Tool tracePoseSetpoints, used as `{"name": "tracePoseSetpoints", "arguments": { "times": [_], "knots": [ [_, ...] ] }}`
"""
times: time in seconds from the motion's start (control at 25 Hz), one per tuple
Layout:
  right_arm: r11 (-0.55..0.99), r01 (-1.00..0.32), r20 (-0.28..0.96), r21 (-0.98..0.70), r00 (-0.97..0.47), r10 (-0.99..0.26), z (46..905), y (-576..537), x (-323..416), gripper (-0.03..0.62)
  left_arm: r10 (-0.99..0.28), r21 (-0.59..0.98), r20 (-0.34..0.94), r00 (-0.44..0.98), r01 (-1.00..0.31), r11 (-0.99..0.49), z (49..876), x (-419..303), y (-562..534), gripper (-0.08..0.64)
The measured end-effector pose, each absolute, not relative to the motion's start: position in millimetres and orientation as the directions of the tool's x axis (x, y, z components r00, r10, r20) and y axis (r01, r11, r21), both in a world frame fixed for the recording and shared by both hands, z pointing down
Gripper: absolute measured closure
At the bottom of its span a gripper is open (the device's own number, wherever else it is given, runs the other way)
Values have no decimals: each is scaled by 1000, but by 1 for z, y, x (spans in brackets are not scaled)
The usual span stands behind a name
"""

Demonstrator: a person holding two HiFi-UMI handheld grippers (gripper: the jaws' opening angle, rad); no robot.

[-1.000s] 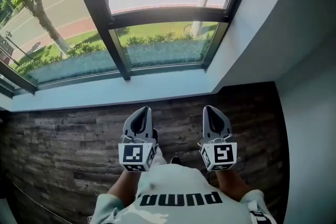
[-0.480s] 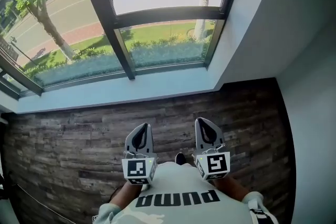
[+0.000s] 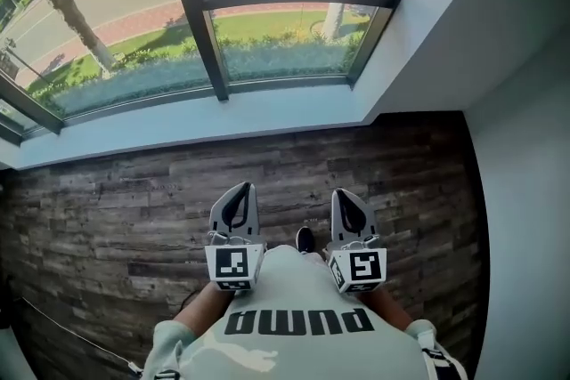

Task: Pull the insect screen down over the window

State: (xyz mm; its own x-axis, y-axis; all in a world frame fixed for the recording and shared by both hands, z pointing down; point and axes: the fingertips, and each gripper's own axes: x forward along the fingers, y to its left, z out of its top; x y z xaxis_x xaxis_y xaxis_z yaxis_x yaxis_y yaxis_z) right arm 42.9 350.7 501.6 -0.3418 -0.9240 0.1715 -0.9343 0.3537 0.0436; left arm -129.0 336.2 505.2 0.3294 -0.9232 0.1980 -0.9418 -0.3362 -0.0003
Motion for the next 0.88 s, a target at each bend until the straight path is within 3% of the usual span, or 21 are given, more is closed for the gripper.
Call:
{"name": "tracePoseSetpoints", "arguments": {
  "times": [0.88],
  "knots": [
    [293,-956,188,16,-285,-940,506,346,2,588,-919,33,178,351,-936,-351,513,-182,328,548]
  ]
}}
